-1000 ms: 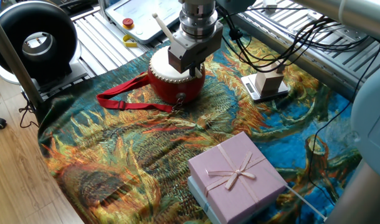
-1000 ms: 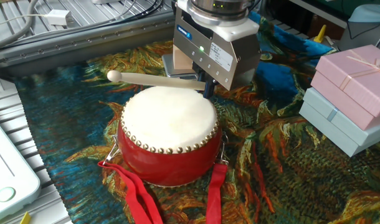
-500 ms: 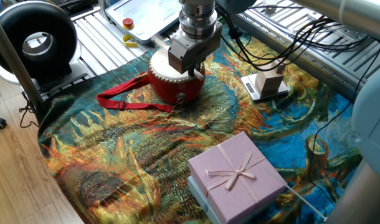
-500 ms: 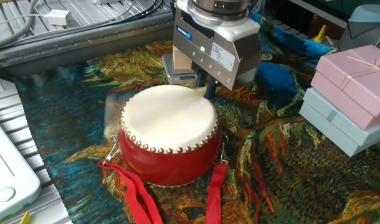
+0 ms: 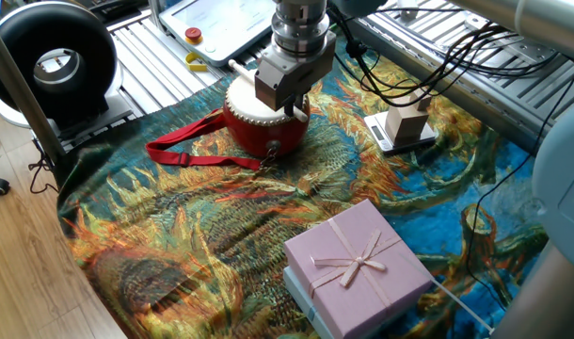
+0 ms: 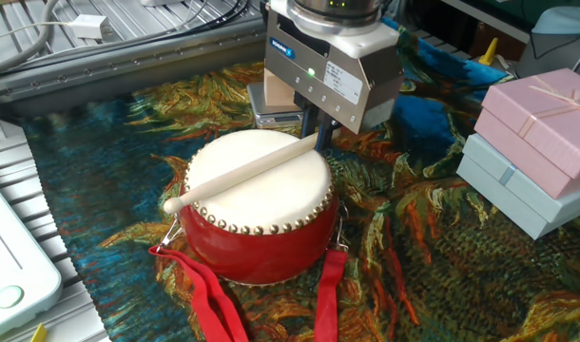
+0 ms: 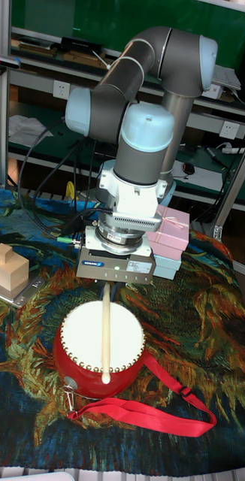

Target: Play the drum

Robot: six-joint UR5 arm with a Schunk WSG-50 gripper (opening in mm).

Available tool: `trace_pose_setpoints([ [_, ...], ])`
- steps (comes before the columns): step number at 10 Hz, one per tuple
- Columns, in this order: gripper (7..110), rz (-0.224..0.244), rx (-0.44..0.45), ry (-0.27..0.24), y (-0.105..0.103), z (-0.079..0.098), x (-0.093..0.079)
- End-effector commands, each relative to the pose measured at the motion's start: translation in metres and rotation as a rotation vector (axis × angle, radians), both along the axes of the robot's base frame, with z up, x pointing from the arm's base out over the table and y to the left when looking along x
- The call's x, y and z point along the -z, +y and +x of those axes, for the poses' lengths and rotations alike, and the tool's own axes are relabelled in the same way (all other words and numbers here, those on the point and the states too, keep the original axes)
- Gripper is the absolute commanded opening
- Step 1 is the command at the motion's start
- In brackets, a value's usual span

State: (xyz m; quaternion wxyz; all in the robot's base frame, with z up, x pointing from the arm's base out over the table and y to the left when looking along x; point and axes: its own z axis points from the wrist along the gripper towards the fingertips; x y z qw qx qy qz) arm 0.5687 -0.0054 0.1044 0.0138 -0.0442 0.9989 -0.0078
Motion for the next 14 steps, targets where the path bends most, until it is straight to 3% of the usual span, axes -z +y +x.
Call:
trace_pose_setpoints([
  [1,22,0.019,-0.014,0.004,0.003,-0.003,-0.006],
  [7,22,0.009,-0.045,-0.007,0.0,-0.012,-0.026],
  [8,44,0.008,-0.045,-0.003,0.0,-0.016,-0.03],
  [14,44,-0.022,-0.026,0.018,-0.009,-0.04,-0.053],
])
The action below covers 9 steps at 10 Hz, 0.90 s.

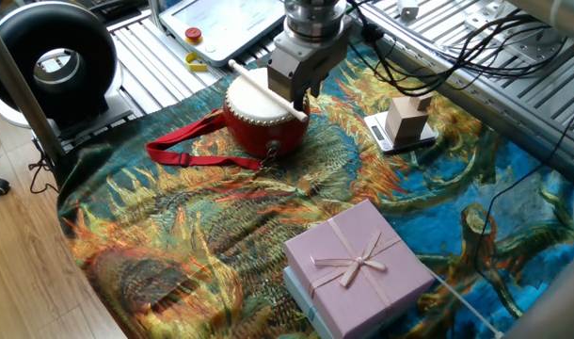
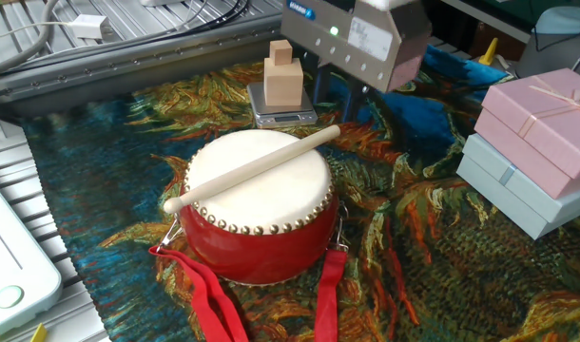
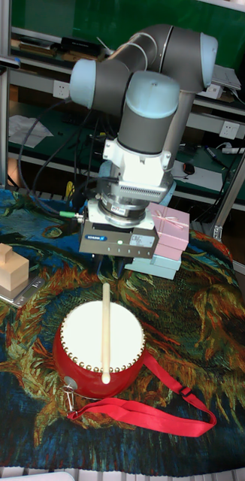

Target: Play the drum

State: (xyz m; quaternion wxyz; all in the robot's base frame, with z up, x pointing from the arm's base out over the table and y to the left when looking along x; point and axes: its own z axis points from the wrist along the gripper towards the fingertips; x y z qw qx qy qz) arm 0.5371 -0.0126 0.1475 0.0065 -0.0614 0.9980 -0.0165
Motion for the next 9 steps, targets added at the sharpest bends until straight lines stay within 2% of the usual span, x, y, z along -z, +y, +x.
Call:
trace_pose_setpoints([
  [1,44,-0.002,0.011,0.004,-0.002,-0.011,-0.012],
  [2,44,0.003,0.025,0.005,-0.001,-0.013,-0.014],
  [3,22,-0.003,0.07,0.016,-0.003,-0.017,-0.015],
  [5,22,-0.029,0.122,0.033,-0.01,-0.023,-0.016],
  [8,22,-0.011,0.186,0.023,-0.016,-0.024,-0.012],
  [9,7,-0.01,0.195,0.024,-0.02,-0.026,-0.009],
])
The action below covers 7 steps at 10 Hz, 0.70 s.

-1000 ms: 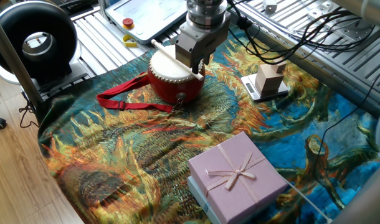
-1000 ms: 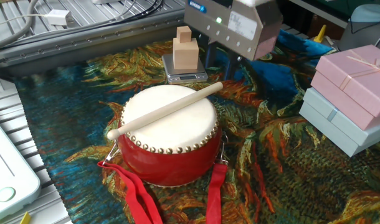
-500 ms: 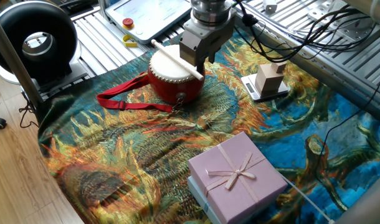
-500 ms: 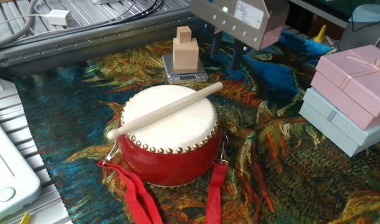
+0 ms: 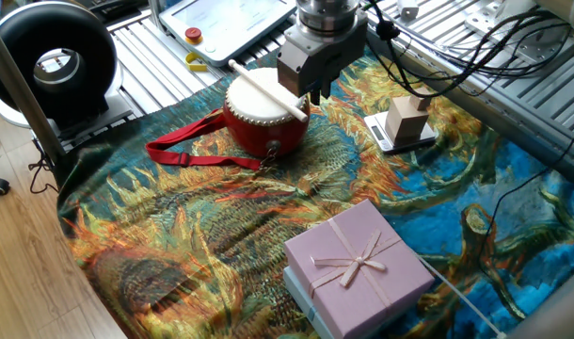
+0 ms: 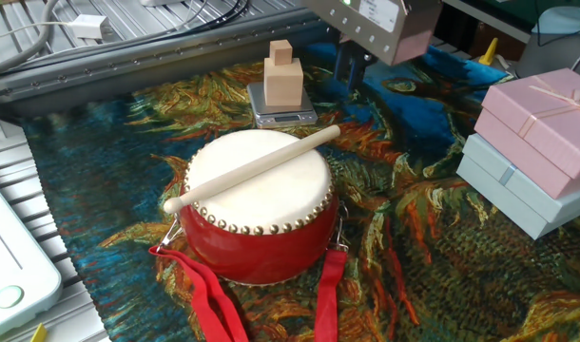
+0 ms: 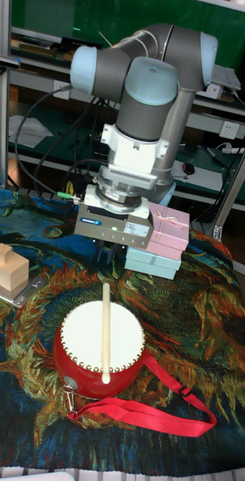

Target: Play the drum

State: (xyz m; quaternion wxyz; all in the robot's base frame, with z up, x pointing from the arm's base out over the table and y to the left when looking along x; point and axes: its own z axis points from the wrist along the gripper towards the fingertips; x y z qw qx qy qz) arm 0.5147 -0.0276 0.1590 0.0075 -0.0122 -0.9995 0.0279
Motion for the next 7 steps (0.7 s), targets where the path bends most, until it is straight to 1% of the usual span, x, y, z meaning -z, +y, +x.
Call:
trace_pose_setpoints([
  [1,7,0.01,0.052,-0.023,-0.012,0.0,0.007],
  [2,7,0.014,0.053,-0.034,-0.018,0.001,0.012],
  [4,7,0.014,0.059,-0.044,-0.024,0.0,0.016],
  [7,7,0.013,0.058,-0.05,-0.025,0.002,0.018],
])
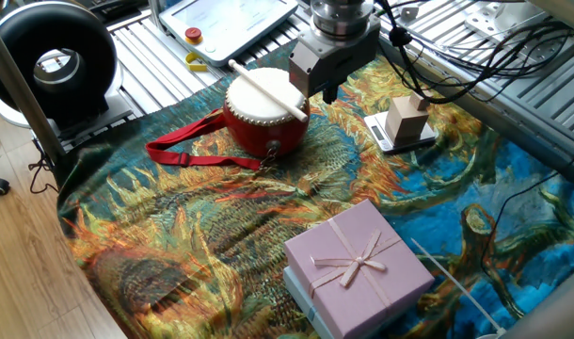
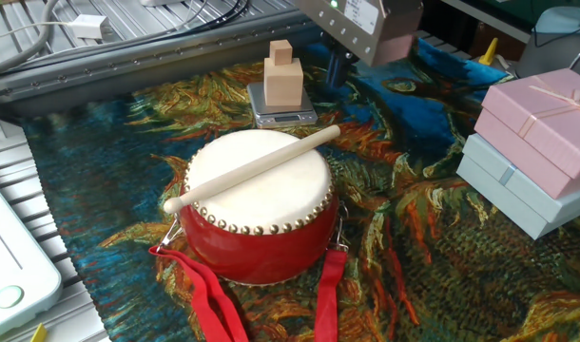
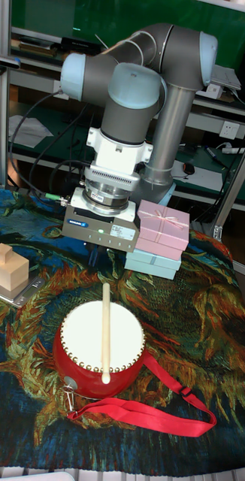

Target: Play the drum

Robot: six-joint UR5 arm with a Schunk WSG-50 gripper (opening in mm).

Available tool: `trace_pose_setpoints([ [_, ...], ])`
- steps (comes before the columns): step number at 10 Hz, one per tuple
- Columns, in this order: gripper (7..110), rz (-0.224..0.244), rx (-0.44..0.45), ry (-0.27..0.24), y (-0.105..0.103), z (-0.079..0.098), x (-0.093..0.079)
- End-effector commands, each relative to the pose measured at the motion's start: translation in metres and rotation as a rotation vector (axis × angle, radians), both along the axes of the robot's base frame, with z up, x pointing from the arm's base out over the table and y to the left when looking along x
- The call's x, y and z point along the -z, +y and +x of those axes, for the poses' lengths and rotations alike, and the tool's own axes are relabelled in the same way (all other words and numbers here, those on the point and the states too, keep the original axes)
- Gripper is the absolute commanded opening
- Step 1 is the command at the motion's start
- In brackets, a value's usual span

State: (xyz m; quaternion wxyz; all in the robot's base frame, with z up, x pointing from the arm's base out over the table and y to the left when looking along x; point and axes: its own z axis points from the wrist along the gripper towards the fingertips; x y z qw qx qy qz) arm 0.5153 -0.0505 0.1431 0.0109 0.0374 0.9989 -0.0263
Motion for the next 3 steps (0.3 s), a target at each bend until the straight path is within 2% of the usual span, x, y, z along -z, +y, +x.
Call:
trace_pose_setpoints([
  [1,7,0.007,0.007,-0.012,-0.0037,0.0011,0.0029],
  [3,7,0.009,0.01,-0.016,-0.0035,0.0029,0.0039],
])
